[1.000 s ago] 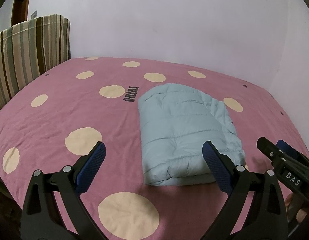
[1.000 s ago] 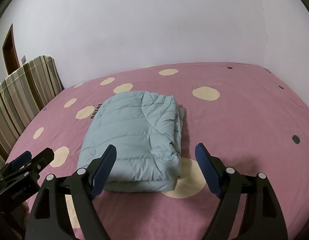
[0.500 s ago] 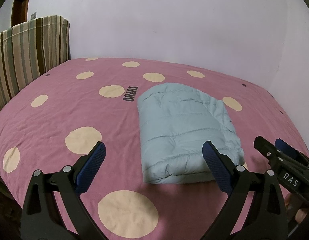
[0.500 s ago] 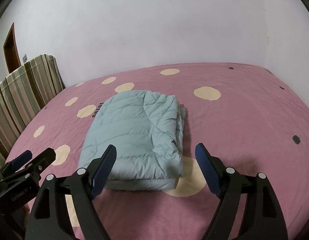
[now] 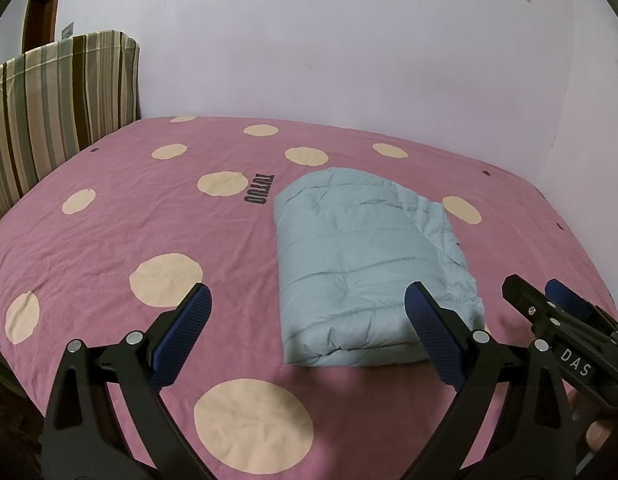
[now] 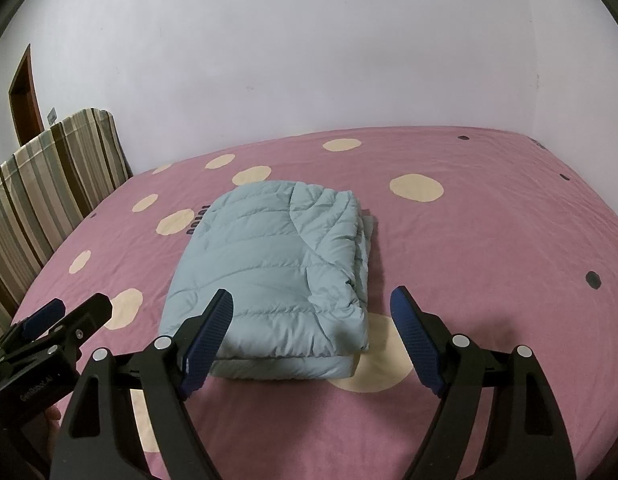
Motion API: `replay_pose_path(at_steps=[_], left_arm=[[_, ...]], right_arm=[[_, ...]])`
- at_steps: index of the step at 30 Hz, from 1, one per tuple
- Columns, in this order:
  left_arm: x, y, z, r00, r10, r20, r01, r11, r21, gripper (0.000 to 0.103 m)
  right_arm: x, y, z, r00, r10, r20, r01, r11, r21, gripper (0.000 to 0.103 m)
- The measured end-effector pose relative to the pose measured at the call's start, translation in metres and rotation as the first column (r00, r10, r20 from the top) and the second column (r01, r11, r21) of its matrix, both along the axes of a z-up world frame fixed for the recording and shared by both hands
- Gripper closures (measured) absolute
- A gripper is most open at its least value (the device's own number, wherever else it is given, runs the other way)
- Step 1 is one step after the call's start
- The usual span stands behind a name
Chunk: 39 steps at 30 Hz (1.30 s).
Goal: Fold large clothes
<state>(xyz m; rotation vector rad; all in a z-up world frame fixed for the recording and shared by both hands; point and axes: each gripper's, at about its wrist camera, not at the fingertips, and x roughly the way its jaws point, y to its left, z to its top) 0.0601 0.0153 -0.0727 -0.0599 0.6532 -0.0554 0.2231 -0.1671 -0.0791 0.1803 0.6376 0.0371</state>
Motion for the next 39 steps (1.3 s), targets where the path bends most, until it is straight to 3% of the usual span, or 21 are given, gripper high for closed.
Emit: replay_pose_path(at_steps=[16, 39], left_arm=[[-0.005, -0.004, 0.004, 0.999, -0.001, 0.035, 0.001, 1.0, 0.011, 0.006], [0.005, -0.003, -0.011, 1.0, 0.029, 0.001, -0.029, 0.999, 0.023, 0.002]], right_arm=[[-0.001, 0.001, 0.0, 1.0, 0.002, -0.001, -0.002, 1.0, 0.0, 0.023], [0.007, -0.003, -0.006, 1.0, 0.02, -0.018, -0.02, 1.0, 0.001, 0.023]])
